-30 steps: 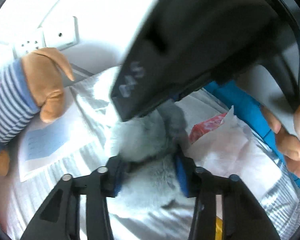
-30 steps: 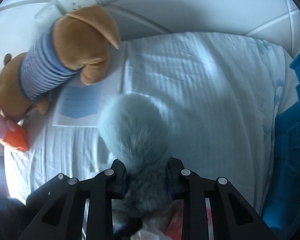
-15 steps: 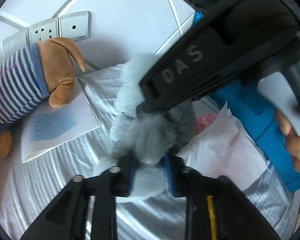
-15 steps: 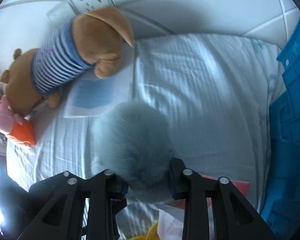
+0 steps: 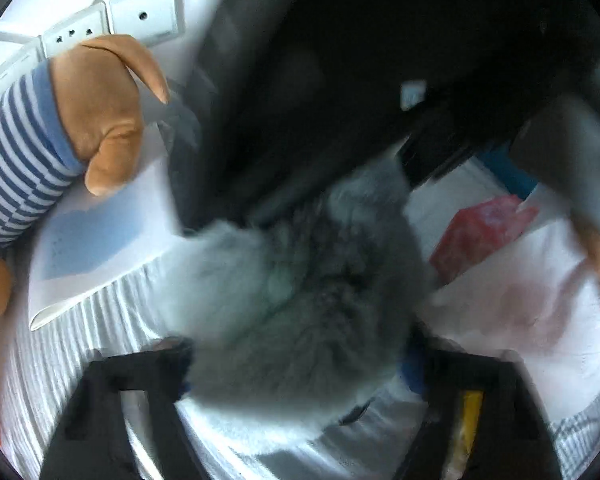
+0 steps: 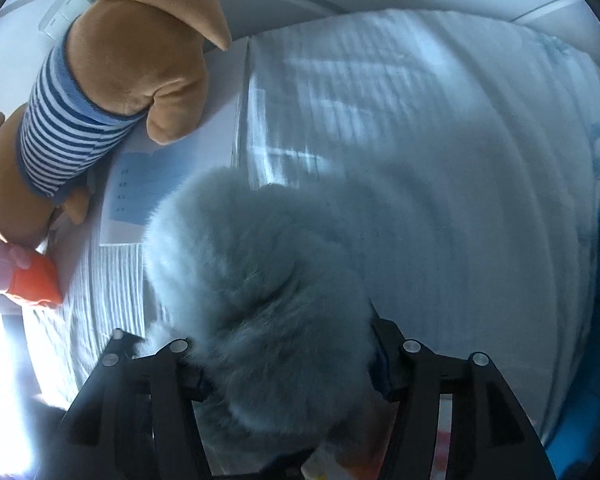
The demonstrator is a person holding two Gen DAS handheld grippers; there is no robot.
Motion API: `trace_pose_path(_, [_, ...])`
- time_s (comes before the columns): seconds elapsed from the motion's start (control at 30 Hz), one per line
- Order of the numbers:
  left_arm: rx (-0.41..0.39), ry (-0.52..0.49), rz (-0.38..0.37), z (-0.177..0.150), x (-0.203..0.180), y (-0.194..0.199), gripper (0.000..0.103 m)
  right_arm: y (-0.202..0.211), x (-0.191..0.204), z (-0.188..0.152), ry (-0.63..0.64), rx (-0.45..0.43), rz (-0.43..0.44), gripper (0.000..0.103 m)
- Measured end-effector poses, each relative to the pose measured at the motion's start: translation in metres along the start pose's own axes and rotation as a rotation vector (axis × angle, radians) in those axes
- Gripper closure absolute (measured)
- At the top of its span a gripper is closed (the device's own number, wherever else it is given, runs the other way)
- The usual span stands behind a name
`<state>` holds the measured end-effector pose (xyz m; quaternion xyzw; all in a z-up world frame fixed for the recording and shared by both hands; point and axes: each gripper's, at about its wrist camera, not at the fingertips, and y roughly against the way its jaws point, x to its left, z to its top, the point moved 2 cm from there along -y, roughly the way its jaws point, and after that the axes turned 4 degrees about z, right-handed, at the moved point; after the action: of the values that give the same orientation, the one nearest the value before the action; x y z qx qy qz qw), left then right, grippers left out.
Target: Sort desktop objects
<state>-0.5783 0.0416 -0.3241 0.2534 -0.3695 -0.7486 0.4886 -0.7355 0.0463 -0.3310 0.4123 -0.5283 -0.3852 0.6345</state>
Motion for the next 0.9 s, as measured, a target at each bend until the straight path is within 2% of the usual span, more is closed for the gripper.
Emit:
trace_pose_path(0.03, [-0.001, 0.006, -0.008, -0.001, 0.000, 0.000, 0.049, -0.001, 0.001, 0.001, 0.005, 0.002, 0.020, 0.063])
trace_pose_path(0.13, [-0.017, 0.008, 0.000, -0.004, -0.006, 0.006, 0.051, 0.009, 0.009, 0.001, 0.033, -0.051, 0.012, 0.070])
trace_pose_path(0.3, [-0.102, 0.029, 0.020, -0.004, -0.016, 0.039, 0.052, 0.041, 0.028, -0.009, 0.074, -0.157, 0.028, 0.071])
trace_pose_path(0.63, [-0.352, -0.059, 0.089, 0.001, -0.062, 0.176, 0.052, 0.164, 0.087, -0.059, 0.140, -0.376, 0.162, 0.072])
trace_pose_path(0.9, [-0.493, -0.182, 0.073, 0.007, -0.134, 0.272, 0.052, 0.286, 0.121, -0.139, 0.176, -0.561, 0.166, 0.072])
